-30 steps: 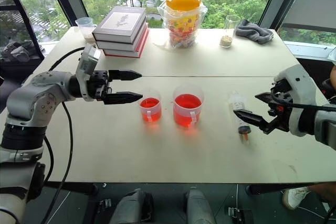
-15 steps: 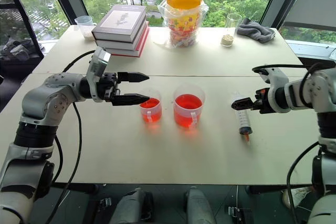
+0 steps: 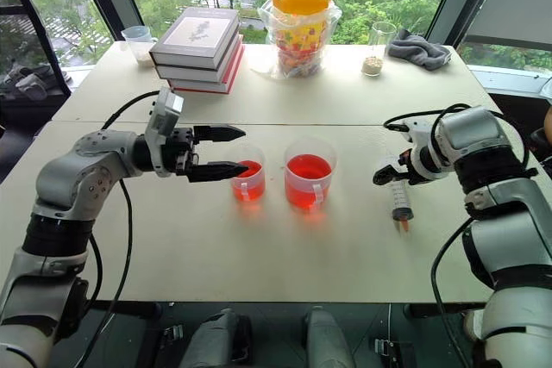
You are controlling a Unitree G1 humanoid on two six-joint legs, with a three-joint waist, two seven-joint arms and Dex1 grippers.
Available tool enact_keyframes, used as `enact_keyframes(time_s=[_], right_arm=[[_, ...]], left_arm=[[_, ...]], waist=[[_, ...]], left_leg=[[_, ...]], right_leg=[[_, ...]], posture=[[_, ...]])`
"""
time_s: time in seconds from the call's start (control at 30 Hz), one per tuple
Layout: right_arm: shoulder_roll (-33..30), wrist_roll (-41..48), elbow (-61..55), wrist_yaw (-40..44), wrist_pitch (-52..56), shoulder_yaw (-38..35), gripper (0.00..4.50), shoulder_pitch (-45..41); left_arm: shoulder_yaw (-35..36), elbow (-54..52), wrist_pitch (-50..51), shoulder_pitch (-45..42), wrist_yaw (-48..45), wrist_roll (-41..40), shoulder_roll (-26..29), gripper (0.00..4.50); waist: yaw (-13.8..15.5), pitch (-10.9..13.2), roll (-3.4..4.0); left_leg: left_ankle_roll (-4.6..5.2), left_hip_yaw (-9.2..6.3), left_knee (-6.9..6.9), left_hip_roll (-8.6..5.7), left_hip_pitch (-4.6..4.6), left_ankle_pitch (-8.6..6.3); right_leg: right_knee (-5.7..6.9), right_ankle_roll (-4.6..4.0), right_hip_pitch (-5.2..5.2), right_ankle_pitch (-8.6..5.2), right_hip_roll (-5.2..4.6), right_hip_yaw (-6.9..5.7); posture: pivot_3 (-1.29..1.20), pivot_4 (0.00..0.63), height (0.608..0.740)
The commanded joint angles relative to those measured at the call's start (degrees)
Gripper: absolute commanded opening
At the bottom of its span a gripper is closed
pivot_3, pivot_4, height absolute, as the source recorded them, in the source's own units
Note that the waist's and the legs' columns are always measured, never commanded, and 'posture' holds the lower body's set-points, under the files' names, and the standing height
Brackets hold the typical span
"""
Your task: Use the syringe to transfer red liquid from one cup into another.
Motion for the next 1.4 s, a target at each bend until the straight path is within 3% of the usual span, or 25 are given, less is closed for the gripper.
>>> enact_keyframes(time_s=[0.03,0.07,0.2,0.23,0.43,0.53,0.6,0.67,0.77,0.9,0.97,1.1,1.27,1.4], right_arm=[[0.6,-4.65,3.34,3.6,-3.66,2.23,3.92,-2.3],[1.02,-5.75,4.17,4.49,-4.37,2.77,3.65,-2.51],[2.29,-9.21,5.64,7.72,-5.67,3.89,1.58,-2.95],[2.36,-9.8,5.42,8.49,-5.53,4.0,1.38,-2.93],[0.03,-10.14,-1.25,8.49,-0.72,-1.77,1.38,-3.82],[-2.13,-6.68,-14.97,6.04,1.5,-12.68,1.38,-3.23],[-0.03,-3.96,-24.96,2.18,1.36,-23.98,1.38,-2.01],[2.9,-1.54,-34.17,-1.17,-0.94,-33.24,1.38,-0.04],[13.01,2.32,-48.67,-8.86,-3.5,-46.7,1.38,1.68],[25.39,11.5,-63.74,-13.18,-4.74,-55.81,1.38,5.96],[29.07,13.69,-67.61,-15.41,-5.59,-56.25,1.38,8.87],[34.65,12.82,-74.88,-16.11,-17.37,-49.1,1.38,23.22],[36.22,4.47,-72.83,-15.84,-36.54,-37.91,1.38,38.14],[38.01,0.08,-68.27,-17.55,-47.66,-33.41,1.38,42.99]], left_arm=[[1.92,-2.25,-0.34,0.78,0.95,-1.05,0.26,4.5],[2.05,-2.36,-0.42,1.01,1.17,-1.1,0.24,4.5],[2.24,-1.93,-1.09,1.34,1.46,-0.96,0.1,4.5],[2.24,-1.8,-1.25,1.33,1.46,-0.89,0.04,4.5],[2.04,1.16,-3.16,-0.72,0.3,-0.07,-0.17,4.5],[1.87,3.4,-4.0,-2.86,-0.64,0.14,-0.09,4.5],[1.72,4.83,-4.24,-4.4,-1.14,0.2,-0.26,4.5],[1.47,6.06,-4.39,-5.82,-1.56,0.3,-0.5,4.5],[0.43,9.09,-5.67,-8.75,-3.37,1.16,-0.94,4.5],[-0.34,13.53,-7.32,-13.04,-5.11,2.37,-2.33,4.5],[-0.56,15.27,-7.95,-14.66,-6.0,2.94,-2.79,4.5],[-1.05,19.19,-9.3,-18.78,-7.94,3.97,-4.22,4.5],[-1.34,22.59,-10.77,-22.2,-9.8,5.29,-6.06,4.5],[-2.23,24.18,-11.77,-24.08,-10.79,6.37,-8.02,4.5]], waist=[[0.0,0.0,0.0],[0.0,0.0,0.0],[-0.01,0.0,0.0],[-0.07,0.0,0.0],[0.0,0.01,0.03],[0.18,0.05,0.1],[0.21,0.05,0.1],[0.2,0.05,0.09],[0.25,0.03,0.09],[0.43,0.03,0.08],[0.46,0.02,0.07],[0.34,-0.01,0.02],[0.04,0.0,0.03],[-0.15,0.0,0.03]], left_leg=[[0.0,0.0,0.01,0.0,0.0,0.0],[0.0,0.0,0.01,0.0,0.0,0.0],[-0.01,0.0,0.02,0.0,0.0,0.0],[-0.01,0.0,0.02,0.0,0.01,0.0],[-0.01,-0.01,0.01,0.01,0.02,0.01],[-0.01,0.01,0.01,0.0,-0.04,0.01],[-0.02,0.0,0.01,0.0,-0.06,0.01],[-0.02,-0.04,-0.01,0.02,-0.07,0.01],[-0.04,-0.08,-0.01,0.05,-0.07,0.02],[-0.08,-0.1,0.01,0.03,-0.07,0.04],[-0.07,-0.12,0.04,0.02,-0.07,0.04],[-0.07,-0.15,0.06,-0.01,-0.07,0.04],[-0.07,-0.17,0.04,-0.02,-0.06,0.04],[-0.11,-0.19,0.05,-0.01,-0.04,0.06]], right_leg=[[0.0,0.0,0.0,0.0,0.0,0.0],[0.01,0.0,0.01,0.0,0.0,-0.01],[0.02,0.0,0.01,0.0,0.0,-0.02],[0.02,0.0,0.01,0.0,0.0,-0.03],[0.09,0.01,-0.01,0.01,0.01,-0.04],[0.11,0.02,-0.08,0.01,-0.02,-0.03],[0.11,0.02,-0.1,0.01,-0.01,-0.04],[0.11,0.03,-0.1,0.02,0.01,-0.09],[0.14,0.04,-0.08,0.02,0.05,-0.15],[0.16,0.04,-0.04,0.02,0.03,-0.19],[0.15,0.04,0.03,0.02,0.02,-0.22],[0.11,0.04,0.08,0.02,-0.01,-0.24],[0.13,0.04,0.05,0.02,0.03,-0.23],[0.15,0.05,0.04,0.01,0.07,-0.21]], posture=[[0.0,0.15,0.74],[0.0,0.15,0.74],[0.0,0.15,0.74],[0.0,0.15,0.74],[0.0,0.15,0.74],[0.0,0.15,0.74],[0.0,0.15,0.74],[0.0,0.15,0.74],[0.0,0.15,0.74],[0.0,0.15,0.74],[0.0,0.15,0.74],[0.0,0.15,0.74],[0.0,0.15,0.74],[0.0,0.15,0.74]])
